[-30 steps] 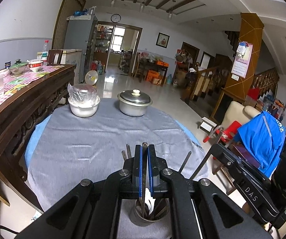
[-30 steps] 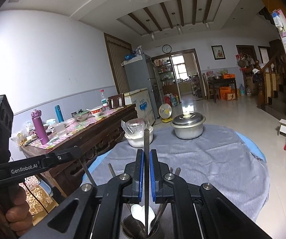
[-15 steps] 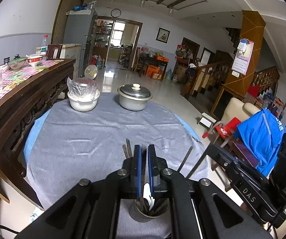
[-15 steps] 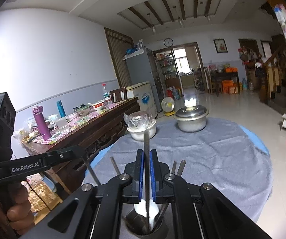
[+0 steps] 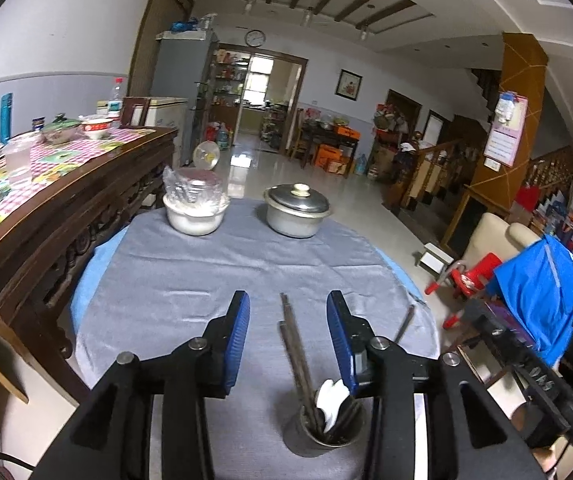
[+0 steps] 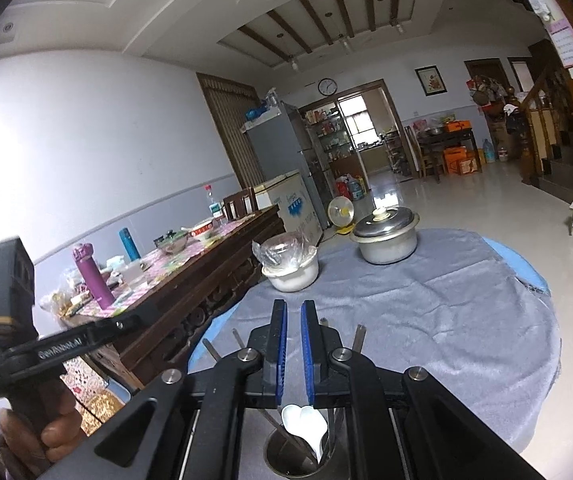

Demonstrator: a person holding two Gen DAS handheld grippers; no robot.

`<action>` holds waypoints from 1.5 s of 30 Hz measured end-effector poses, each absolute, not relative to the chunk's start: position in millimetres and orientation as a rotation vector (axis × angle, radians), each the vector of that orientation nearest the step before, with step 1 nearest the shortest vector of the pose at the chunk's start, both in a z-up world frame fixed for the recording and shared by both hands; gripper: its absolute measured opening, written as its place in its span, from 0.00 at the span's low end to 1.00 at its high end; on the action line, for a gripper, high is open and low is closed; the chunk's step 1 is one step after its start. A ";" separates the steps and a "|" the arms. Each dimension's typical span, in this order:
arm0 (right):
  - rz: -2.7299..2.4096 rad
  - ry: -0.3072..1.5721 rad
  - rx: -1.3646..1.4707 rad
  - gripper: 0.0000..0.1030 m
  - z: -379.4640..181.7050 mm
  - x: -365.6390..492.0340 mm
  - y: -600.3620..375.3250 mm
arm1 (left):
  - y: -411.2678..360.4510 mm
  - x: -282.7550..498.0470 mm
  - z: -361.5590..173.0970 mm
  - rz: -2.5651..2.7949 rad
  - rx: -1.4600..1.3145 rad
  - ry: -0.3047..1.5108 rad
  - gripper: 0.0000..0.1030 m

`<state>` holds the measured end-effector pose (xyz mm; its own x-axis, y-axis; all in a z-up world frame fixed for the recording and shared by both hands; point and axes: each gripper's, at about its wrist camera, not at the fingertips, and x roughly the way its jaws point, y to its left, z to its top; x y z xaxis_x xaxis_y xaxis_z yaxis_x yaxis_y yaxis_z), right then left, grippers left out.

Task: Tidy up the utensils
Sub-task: 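Open the left tool over the holder while the right tool opens to drop its chopstick, then move both tools back down to the last chopsticks on the tablecloth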

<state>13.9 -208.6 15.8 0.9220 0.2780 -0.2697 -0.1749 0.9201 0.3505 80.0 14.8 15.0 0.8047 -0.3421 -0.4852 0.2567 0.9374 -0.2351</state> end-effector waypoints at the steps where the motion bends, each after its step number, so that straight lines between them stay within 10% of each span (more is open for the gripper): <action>1: 0.230 0.316 0.328 0.08 17.1 13.3 -210.3 | 18.0 81.3 13.5 -0.308 -0.166 0.553 0.48; 10: 0.127 0.329 0.374 0.08 11.8 18.1 -237.1 | 45.7 96.3 -11.3 -0.178 -0.196 0.617 0.52; 15: 0.038 0.332 0.423 0.27 5.6 19.3 -263.1 | 57.4 105.6 -26.0 -0.119 -0.198 0.662 0.53; 45: -0.030 0.490 0.466 0.27 -32.0 49.8 -279.5 | 62.9 140.1 -88.4 0.086 -0.040 0.821 0.61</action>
